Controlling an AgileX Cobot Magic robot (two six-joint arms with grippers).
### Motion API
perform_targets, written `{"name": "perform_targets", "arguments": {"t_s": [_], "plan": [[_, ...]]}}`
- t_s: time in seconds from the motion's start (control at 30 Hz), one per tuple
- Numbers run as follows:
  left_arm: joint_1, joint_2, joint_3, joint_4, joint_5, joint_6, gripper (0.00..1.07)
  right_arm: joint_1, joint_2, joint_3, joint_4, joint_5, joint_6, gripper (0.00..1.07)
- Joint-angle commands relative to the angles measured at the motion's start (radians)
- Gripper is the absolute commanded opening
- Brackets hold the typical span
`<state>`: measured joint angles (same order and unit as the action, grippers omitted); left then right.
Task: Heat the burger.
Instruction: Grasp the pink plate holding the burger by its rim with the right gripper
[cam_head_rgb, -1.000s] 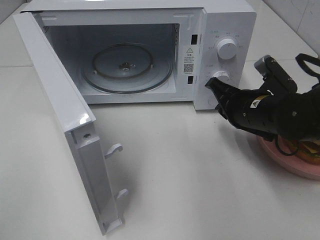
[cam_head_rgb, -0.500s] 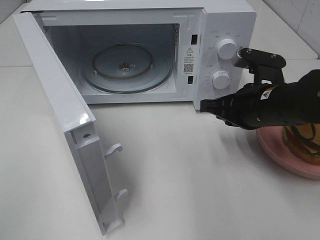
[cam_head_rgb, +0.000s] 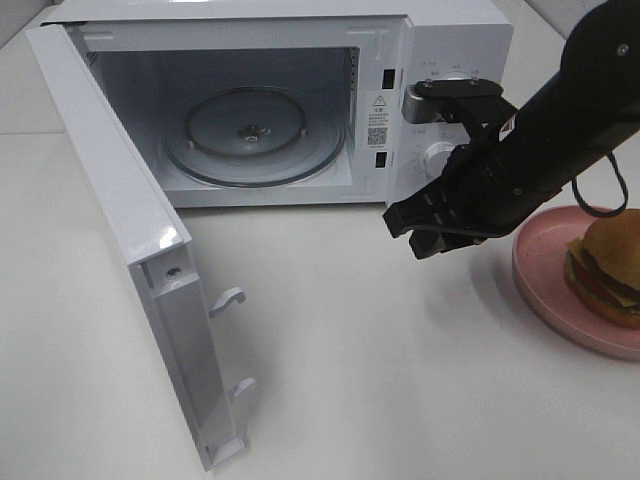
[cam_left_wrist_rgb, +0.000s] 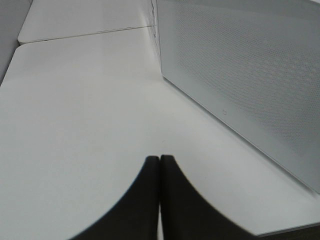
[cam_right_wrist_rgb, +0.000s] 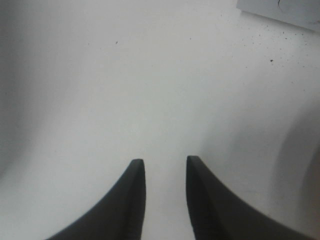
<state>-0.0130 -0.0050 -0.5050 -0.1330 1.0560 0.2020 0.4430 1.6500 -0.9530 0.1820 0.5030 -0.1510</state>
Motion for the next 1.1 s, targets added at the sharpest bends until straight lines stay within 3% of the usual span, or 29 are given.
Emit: {"name": "perform_targets", "arguments": {"t_s": [0.03, 0.07, 0.17, 0.23, 0.37, 1.1], "plan": [[-0.005, -0.019, 0.001, -0.008, -0.01, -0.002, 0.0, -0.004, -0.008, -0.046, -0.125, 0.141, 0.098, 0.41], [-0.005, -0.019, 0.001, -0.008, -0.01, -0.002, 0.0, -0.004, -0.008, -0.062, -0.196, 0.213, 0.164, 0.49], [-0.005, -0.019, 0.001, -0.008, -0.01, -0.002, 0.0, -0.004, -0.008, -0.065, -0.222, 0.241, 0.187, 0.53], [-0.005, -0.019, 0.001, -0.008, -0.01, -0.002, 0.0, -0.004, -0.005, -0.066, -0.326, 0.324, 0.281, 0.68], [-0.005, -0.019, 0.001, -0.008, -0.01, -0.002, 0.0, -0.004, 0.008, -0.065, -0.412, 0.339, 0.356, 0.77], [-0.005, -0.019, 0.001, -0.008, -0.01, -0.002, 0.0, -0.004, 0.236, -0.065, -0.543, 0.223, 0.419, 0.76]]}}
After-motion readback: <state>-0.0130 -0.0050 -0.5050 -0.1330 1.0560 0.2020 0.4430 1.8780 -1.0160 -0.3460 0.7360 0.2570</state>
